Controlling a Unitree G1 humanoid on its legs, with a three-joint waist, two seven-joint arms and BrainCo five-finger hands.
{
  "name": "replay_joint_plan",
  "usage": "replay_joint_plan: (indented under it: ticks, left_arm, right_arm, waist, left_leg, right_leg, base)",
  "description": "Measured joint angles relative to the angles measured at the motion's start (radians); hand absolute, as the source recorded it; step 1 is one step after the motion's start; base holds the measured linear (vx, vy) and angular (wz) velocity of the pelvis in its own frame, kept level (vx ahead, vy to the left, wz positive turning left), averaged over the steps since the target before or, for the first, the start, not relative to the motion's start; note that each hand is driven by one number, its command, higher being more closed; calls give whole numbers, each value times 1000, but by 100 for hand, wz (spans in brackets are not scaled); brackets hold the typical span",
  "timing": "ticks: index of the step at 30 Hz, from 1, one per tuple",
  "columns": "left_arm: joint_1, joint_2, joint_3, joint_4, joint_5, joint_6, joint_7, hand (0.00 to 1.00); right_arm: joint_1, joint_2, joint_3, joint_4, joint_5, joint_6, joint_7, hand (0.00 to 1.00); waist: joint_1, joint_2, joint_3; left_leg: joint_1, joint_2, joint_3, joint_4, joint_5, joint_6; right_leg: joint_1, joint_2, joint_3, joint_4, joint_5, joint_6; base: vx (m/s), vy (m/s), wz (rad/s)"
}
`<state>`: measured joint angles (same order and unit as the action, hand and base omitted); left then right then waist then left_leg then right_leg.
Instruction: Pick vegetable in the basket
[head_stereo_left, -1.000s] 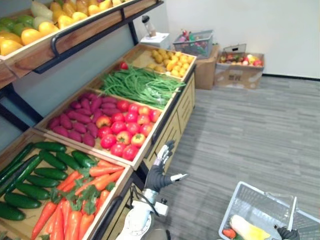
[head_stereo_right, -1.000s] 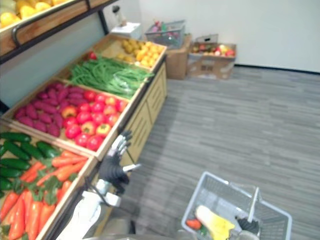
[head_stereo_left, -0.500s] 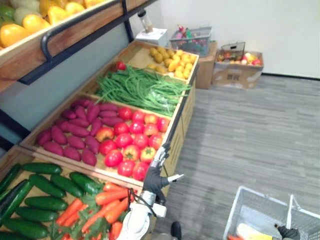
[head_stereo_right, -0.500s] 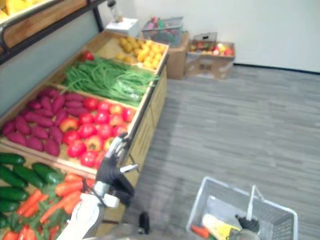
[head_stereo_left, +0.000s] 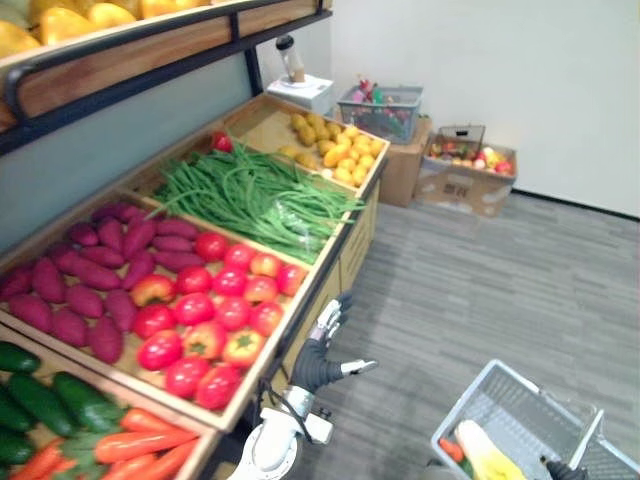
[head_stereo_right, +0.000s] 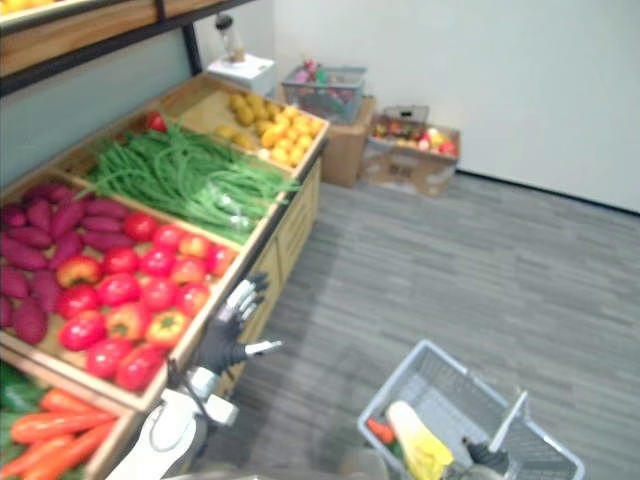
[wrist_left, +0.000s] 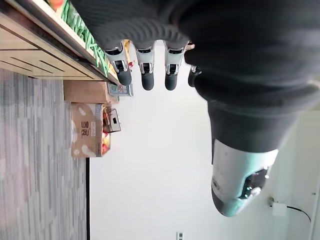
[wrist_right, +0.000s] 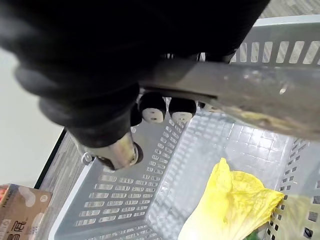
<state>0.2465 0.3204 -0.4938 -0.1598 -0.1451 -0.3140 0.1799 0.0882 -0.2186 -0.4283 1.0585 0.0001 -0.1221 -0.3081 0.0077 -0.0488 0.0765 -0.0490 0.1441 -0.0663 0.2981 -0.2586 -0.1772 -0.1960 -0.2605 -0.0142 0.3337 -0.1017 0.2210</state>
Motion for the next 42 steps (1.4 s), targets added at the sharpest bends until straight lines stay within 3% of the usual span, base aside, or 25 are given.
replay_joint_plan:
  ticks: [1,2,4,5,7,9,11,14,17,24,27,34,37,40,41,42]
  left_arm:
    - [4,-44,-12,11,2,10,6,0]
    - [-5,-58,-18,7,11,10,6,0]
    - [-30,-67,-19,8,10,11,9,0]
    - [-49,-70,-19,9,10,10,9,0]
    - [-50,-81,-18,9,8,11,9,0]
    - [-39,-81,-17,9,8,10,8,0]
    - [-25,-81,-7,9,9,10,8,0]
    - [-6,-82,-3,20,8,12,7,0]
    - [-3,-85,4,92,9,13,-3,0]
    - [18,-81,95,395,74,64,-20,0]
    - [25,-79,127,476,99,77,-20,0]
    - [7,-72,123,488,128,77,-22,0]
    - [-29,-46,60,478,129,74,-30,0]
    - [-43,-21,26,432,128,72,-34,0]
    - [-40,-14,23,404,126,70,-36,0]
    - [-49,-11,27,393,124,59,-35,0]
  right_arm:
    - [-9,-28,-8,6,0,8,-2,100]
    - [-20,-38,-13,10,-1,15,-3,100]
    - [-21,-39,-15,12,-1,16,0,100]
    - [-16,-42,-15,10,-1,15,-1,100]
    - [-8,-59,-13,9,-1,15,-1,100]
    - [-9,-80,-7,5,-2,11,-1,100]
    - [-26,-90,-7,6,-2,10,-1,100]
    - [-25,-87,-19,10,-3,11,-1,100]
    - [-20,-86,-53,15,-2,13,-2,100]
    - [17,-28,-68,17,-1,22,-2,100]
    - [31,-14,-63,17,-2,24,-2,100]
    - [26,-1,-63,16,0,25,0,100]
    - [10,13,-47,4,-1,23,1,100]
    - [17,33,9,-59,-7,24,1,100]
    - [7,38,20,-71,-22,21,0,100]
    - [6,39,25,-72,-23,17,0,100]
  waist:
    - [2,54,-6]
    - [9,76,-7]
    - [-1,71,-5]
    - [-5,65,-3]
    - [-2,65,-3]
    - [3,66,-4]
    - [5,75,-1]
    - [-2,80,0]
    - [-8,108,-2]
    - [-12,113,-5]
    - [-13,108,-6]
    - [-32,91,-3]
    - [-34,64,-2]
    - [-59,27,13]
    - [-64,51,12]
    - [-65,32,25]
  left_leg:
    - [0,57,-25,-12,26,-24]
    - [-14,87,-34,-15,85,-9]
    - [-67,91,-9,6,193,85]
    - [-84,100,68,12,252,123]
    - [-88,103,175,39,231,93]
    - [-66,38,175,32,201,61]
    - [-34,3,152,-27,200,63]
    - [36,10,136,-151,196,70]
    - [53,8,135,-213,183,74]
    - [52,-19,141,-251,180,81]
    - [71,-27,161,-266,192,84]
    - [141,-31,250,-284,172,89]
    - [161,-35,360,-268,142,96]
    - [135,-26,474,-199,98,120]
    - [119,-1,527,-190,95,127]
    - [118,7,565,-186,94,127]
  right_leg:
    - [3,56,-44,38,-32,-41]
    - [-12,78,-74,87,-63,-76]
    - [-3,66,-142,102,-81,-106]
    - [25,56,-201,84,-92,-125]
    - [63,66,-241,50,-95,-142]
    - [101,95,-263,-20,-86,-156]
    - [104,130,-268,-47,-75,-173]
    - [115,160,-283,-57,-74,-176]
    - [113,163,-294,-69,-70,-163]
    - [137,151,-272,-164,-16,-137]
    - [149,150,-255,-194,15,-137]
    - [137,154,-164,-146,18,-142]
    - [81,168,-52,-106,22,-135]
    - [34,189,31,-136,96,-119]
    - [40,200,35,-197,147,-124]
    - [6,178,-63,-45,73,-183]
  base:
    - [278,-646,44]
    - [249,-623,67]
    - [126,-456,92]
    - [86,-461,116]
    - [62,-448,86]
    - [0,-268,34]
    - [-32,-211,9]
    - [-44,-69,11]
    - [-67,72,11]
    - [-39,108,-1]
    - [89,63,-13]
    - [92,47,-37]
    - [-30,67,-111]
    - [-133,51,-121]
    - [-208,32,-100]
    - [-211,25,-92]
